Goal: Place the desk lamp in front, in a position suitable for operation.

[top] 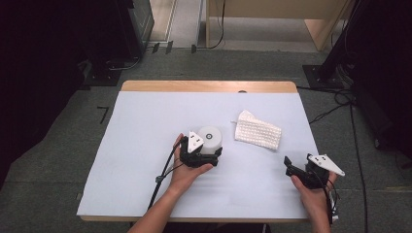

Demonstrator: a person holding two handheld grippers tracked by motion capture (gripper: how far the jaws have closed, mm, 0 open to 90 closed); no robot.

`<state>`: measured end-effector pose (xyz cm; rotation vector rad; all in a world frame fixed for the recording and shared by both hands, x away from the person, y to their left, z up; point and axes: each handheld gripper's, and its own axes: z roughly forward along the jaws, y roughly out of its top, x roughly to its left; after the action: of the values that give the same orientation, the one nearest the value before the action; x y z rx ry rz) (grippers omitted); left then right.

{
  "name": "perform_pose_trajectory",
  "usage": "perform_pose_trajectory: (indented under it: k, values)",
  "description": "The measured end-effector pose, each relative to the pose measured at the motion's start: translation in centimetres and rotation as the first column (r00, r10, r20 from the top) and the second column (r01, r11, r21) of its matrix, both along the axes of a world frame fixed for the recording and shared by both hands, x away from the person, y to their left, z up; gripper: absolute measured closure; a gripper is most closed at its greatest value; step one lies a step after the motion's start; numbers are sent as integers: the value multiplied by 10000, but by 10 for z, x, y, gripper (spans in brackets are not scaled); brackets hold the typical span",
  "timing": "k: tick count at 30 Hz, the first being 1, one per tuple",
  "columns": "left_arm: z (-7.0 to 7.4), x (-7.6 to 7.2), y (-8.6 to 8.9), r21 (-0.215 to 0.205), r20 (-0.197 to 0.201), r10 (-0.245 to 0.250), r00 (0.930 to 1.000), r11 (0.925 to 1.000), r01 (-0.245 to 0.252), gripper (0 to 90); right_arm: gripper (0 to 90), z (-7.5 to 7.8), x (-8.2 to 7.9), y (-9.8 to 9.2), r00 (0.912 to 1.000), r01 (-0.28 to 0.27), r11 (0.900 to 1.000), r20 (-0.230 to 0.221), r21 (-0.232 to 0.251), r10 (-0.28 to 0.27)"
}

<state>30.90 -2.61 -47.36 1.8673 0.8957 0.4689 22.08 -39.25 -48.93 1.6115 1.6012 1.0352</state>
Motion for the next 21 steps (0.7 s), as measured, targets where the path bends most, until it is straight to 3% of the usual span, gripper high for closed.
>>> perform_pose_trajectory:
  k: [14, 21]
  values:
    - [0, -1, -1, 201, 337, -117, 9994, 9997, 110, 83, 143, 0, -1, 0, 10000, -35, 10000, 24, -65, 35]
    - [10, -9, 15, 37, 463, -534, 9975, 9986, 533, 84, 172, 4, -3, -3, 9996, 26, 10000, 295, 79, -29]
